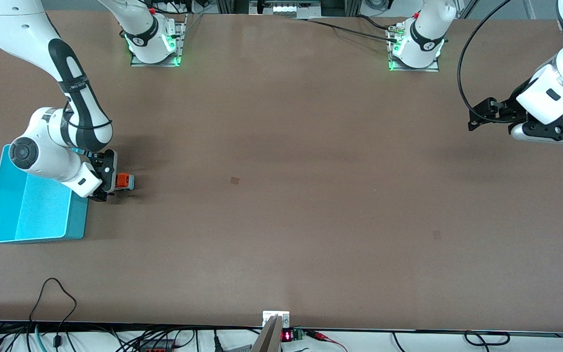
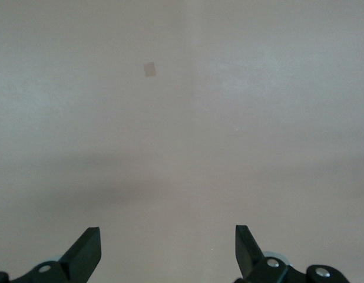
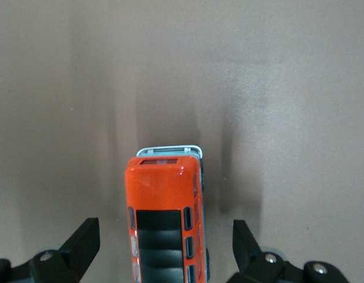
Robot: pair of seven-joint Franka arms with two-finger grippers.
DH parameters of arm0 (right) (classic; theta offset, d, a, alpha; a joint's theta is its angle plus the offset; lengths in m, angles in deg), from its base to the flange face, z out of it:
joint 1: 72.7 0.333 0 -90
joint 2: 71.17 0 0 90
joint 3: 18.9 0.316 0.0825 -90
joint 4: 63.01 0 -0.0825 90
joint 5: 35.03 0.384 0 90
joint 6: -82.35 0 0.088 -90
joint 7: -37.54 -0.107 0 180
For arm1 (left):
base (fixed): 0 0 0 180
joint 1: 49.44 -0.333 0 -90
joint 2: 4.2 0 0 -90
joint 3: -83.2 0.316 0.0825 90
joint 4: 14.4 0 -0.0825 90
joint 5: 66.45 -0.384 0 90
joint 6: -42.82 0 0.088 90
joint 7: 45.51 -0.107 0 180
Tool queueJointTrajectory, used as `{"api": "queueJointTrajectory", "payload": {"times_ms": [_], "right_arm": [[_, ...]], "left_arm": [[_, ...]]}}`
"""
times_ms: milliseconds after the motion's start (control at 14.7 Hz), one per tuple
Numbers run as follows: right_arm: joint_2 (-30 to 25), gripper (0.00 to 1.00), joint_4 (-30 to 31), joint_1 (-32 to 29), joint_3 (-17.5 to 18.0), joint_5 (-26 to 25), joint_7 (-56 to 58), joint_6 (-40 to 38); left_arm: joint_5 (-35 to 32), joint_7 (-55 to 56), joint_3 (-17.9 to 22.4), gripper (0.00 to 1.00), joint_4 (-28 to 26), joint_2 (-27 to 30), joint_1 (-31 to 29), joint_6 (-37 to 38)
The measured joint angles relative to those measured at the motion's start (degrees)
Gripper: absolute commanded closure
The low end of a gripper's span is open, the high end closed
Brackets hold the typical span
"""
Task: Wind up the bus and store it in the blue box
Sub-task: 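Close the right gripper on the orange bus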
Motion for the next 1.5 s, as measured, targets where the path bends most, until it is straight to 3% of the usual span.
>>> {"api": "queueJointTrajectory", "payload": {"times_ms": [272,544,612,680,1088,1224,1497], "right_arm": [[0.31,0.01,0.57,-1.02,-0.03,0.00,1.10,0.08],[0.76,0.17,0.68,-1.09,0.01,0.00,1.56,0.27],[0.78,0.34,0.68,-1.05,0.06,-0.01,1.88,0.32],[0.77,0.37,0.67,-1.00,0.12,-0.01,2.09,0.48],[0.67,0.86,0.62,-0.86,0.22,-0.01,3.14,1.58],[0.65,0.91,0.35,-0.68,0.28,0.00,3.96,2.09],[0.04,0.91,-1.64,1.23,0.40,1.55,1.20,2.37]], "left_arm": [[0.00,0.00,0.00,0.00,0.00,0.00,0.00,0.00],[0.00,0.00,0.00,0.00,0.00,0.00,0.00,0.00],[0.00,0.00,0.00,0.00,0.00,0.00,0.00,0.00],[0.00,0.00,0.00,0.00,0.00,0.00,0.00,0.00],[0.00,0.00,0.00,0.00,0.00,0.00,0.00,0.00],[0.00,0.00,0.00,0.00,0.00,0.00,0.00,0.00],[0.00,0.00,0.00,0.00,0.00,0.00,0.00,0.00]]}}
